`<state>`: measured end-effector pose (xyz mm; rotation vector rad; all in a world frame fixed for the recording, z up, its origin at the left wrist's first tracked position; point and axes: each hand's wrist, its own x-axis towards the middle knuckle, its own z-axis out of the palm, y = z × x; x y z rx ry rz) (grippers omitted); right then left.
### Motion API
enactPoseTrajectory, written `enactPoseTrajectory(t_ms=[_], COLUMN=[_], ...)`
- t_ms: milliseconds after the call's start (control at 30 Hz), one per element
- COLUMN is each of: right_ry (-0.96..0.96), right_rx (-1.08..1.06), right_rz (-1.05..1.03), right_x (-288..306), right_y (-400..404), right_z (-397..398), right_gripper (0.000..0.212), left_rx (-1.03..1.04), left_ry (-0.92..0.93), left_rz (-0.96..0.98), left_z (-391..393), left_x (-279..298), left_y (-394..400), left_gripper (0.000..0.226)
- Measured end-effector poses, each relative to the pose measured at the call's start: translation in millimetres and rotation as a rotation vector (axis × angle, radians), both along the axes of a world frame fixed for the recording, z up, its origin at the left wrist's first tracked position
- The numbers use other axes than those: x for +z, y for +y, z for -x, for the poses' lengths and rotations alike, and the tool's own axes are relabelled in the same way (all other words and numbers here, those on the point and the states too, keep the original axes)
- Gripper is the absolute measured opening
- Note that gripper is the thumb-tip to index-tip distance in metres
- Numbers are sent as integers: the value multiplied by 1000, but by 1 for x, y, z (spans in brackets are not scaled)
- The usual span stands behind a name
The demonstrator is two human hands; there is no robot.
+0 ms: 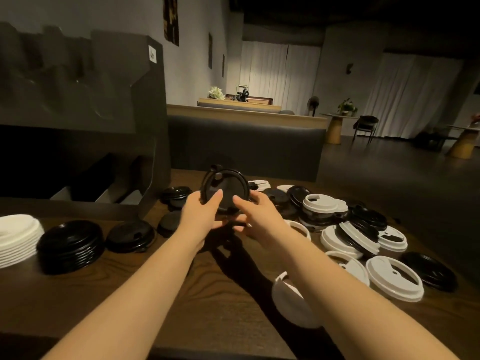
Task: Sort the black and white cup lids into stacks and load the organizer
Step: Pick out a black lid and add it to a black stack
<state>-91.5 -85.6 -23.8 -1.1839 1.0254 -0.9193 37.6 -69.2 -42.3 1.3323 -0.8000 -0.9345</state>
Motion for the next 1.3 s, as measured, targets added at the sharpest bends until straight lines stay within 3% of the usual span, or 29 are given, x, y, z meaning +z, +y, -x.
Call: enactPoseTrajectory(t_ms=[100,167,333,433,500,633,733,867,1067,1167,1300], right_ry=[-112,-140,-264,-364,-340,-293,-230,-155,105,169,301], right_rx=[-45,-62,-148,-147,-120,-132,-189,-202,-4,158,234], right_rz=[-80,-109,-199,-298,-359,-332,-262,-114,213,256,329], right_x=[-2,1,0,-7,-16,-27,-29,-32,-27,-21,-23], right_y=[11,14,12,13,17,21,10,-4,-7,-3,5], right_z=[-38,-57,-90,-95,-99,-107,-106,-102,-112,-121,-139], right_gripper=[37,34,39,30,27,28,19,27,22,22,23], left_rx=[37,66,118,-30,-52,45,78,73,137,159,149], left_ry=[-116,-248,-794,-1246,-1349,-1152,-979,-747,-451,-266,-109], left_rz=[-88,-134,-223,-479,-505,-247,-111,-84,-50,-19,-31], left_z=[-30,-51,-100,-110,-108,-109,-113,-119,-126,-128,-133], left_x=[0,-3,-16,-39,-49,-50,-49,-52,-48,-48,-50], left_y=[21,34,56,55,54,57,61,65,56,54,57], left_gripper=[45,40,58,58,54,19,34,37,36,29,41])
